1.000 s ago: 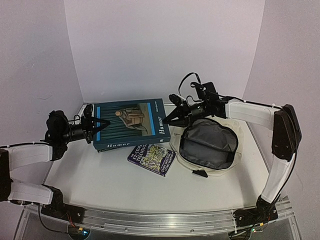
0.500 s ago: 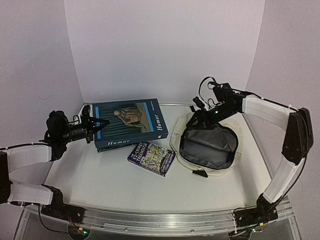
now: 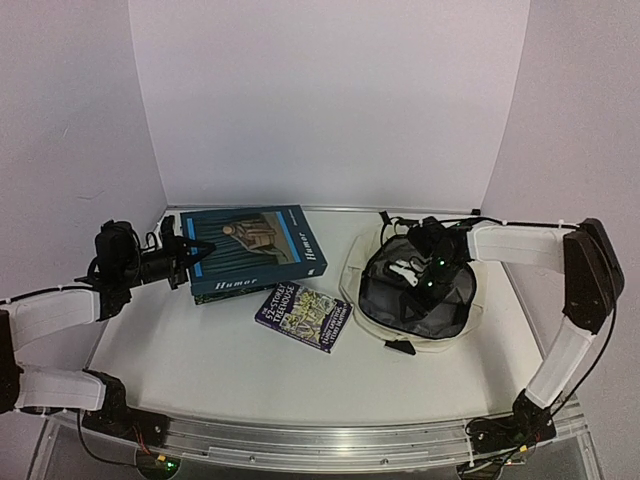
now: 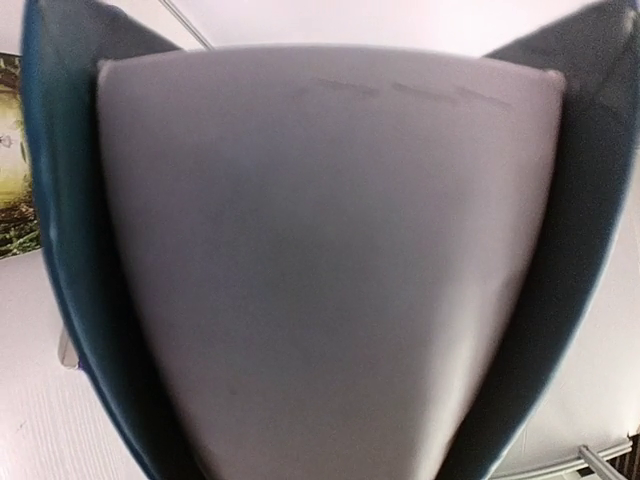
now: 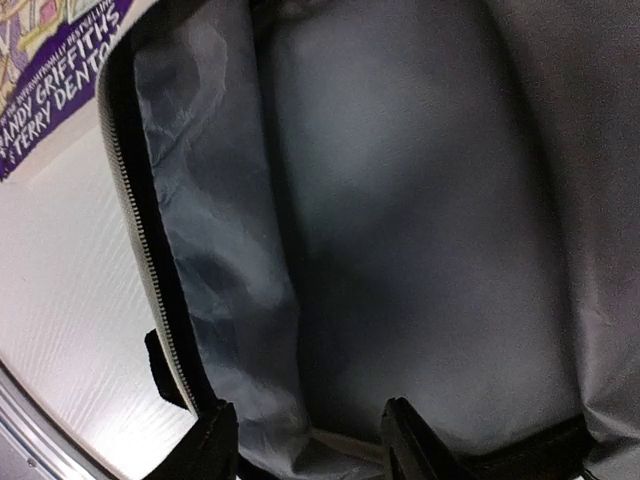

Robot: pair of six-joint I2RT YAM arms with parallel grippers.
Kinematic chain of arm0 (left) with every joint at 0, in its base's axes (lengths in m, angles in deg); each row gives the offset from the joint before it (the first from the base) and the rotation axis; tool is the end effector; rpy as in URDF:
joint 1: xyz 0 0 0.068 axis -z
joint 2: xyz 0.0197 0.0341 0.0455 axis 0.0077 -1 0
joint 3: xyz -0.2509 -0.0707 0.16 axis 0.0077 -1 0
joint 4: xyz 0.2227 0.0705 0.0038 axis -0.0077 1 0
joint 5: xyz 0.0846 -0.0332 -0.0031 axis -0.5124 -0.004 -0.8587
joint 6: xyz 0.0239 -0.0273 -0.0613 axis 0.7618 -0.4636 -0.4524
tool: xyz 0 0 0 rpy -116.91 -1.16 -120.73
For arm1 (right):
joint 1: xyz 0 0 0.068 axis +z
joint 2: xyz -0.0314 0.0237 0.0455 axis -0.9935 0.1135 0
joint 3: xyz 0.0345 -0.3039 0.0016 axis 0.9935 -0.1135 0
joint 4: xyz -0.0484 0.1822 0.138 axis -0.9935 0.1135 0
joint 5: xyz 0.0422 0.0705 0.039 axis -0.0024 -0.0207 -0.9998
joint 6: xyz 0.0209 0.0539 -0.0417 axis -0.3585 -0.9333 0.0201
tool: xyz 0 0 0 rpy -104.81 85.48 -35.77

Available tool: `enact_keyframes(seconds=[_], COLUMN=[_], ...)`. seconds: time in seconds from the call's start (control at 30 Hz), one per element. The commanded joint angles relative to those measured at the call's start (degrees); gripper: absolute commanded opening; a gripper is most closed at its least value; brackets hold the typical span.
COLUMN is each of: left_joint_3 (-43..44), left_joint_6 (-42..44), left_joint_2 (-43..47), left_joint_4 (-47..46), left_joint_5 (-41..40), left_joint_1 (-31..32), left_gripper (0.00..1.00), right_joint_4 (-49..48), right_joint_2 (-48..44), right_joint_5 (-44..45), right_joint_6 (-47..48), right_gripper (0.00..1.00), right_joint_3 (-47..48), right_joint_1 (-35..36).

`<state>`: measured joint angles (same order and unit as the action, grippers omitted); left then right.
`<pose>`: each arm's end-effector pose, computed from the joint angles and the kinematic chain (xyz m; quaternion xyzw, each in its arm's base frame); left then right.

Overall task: Pack the student bag
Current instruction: Pick up the book from the center of the board, then adjust the student bag at the center of the board.

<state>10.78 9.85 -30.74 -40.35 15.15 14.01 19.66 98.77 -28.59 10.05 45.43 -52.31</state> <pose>0.1963 -0.0885 0.2858 -0.1034 0.7453 -0.5974 0.2775 0.2649 0.1769 0.2235 -0.3941 0.9007 0.1405 0.1169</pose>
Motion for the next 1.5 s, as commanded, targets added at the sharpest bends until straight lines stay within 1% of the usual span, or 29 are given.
enact_keyframes(seconds=[0.0,0.13,0.27,0.37,0.43,0.5,0.6,0.73,0.83,0.9,1.0,1.23,1.4,1.47], left_joint_3=[2.51,2.2,3.01,2.11,1.26,0.81,0.57,-0.03,-0.23,0.04,0.26,0.39,-0.27,-0.61], left_joint_6=[2.13,2.71,4.0,3.75,3.43,3.29,2.98,2.1,1.73,1.55,1.16,0.5,0.62,0.5], left_joint_2=[4.26,7.48,8.72,10.58,11.76,12.61,13.01,13.65,13.3,12.67,11.76,10.36,11.56,12.22], left_joint_4=[1.76,4.92,9.91,10.76,10.77,11.04,11.56,11.93,11.62,11.87,11.65,11.22,12.22,12.6], left_joint_5=[-2.41,-4.22,-5.58,-7.03,-8.29,-8.93,-9.27,-10.77,-11.59,-12.07,-13.05,-14.71,-15.22,-15.57], left_joint_1=[0.04,0.0,0.02,0.09,0.09,0.12,0.22,0.43,1.09,1.56,2.46,4.91,5.35,5.42], left_gripper=[0.08,0.09,0.1,0.09,0.09,0.09,0.09,0.1,0.12,0.12,0.11,0.08,0.08,0.08], right_joint_4=[-0.5,-1.15,-1.24,-1.25,-1.08,-0.57,0.06,0.24,0.1,-0.27,-1.04,-5.04,-10.15,-11.32], right_joint_2=[5.6,10.51,14.06,16.12,16.92,16.54,14.01,9.3,5.9,4.17,2.8,6.55,10.11,11.47], right_joint_5=[0.56,-4.36,-9.26,-11.33,-11.47,-9.4,-5.75,4.68,15.25,19.69,22.61,26.41,31.64,33.89], right_joint_6=[-0.68,-2.93,-5.13,-6.36,-6.68,-6.78,-6.99,-6.47,-3.19,0.45,1.97,3.72,5.14,5.81], right_gripper=[0.44,0.42,0.42,0.44,0.47,0.5,0.57,0.6,0.6,0.62,0.64,0.66,0.65,0.62], right_joint_3=[1.22,5.2,12.32,17.92,22.69,26.8,29.48,25.82,20.4,16.21,11.33,8.04,6.3,6.15], right_joint_1=[5.87,9.52,10.79,10.92,10.84,10.55,8.77,5.77,4.66,4.54,4.47,4.46,4.43,4.43])
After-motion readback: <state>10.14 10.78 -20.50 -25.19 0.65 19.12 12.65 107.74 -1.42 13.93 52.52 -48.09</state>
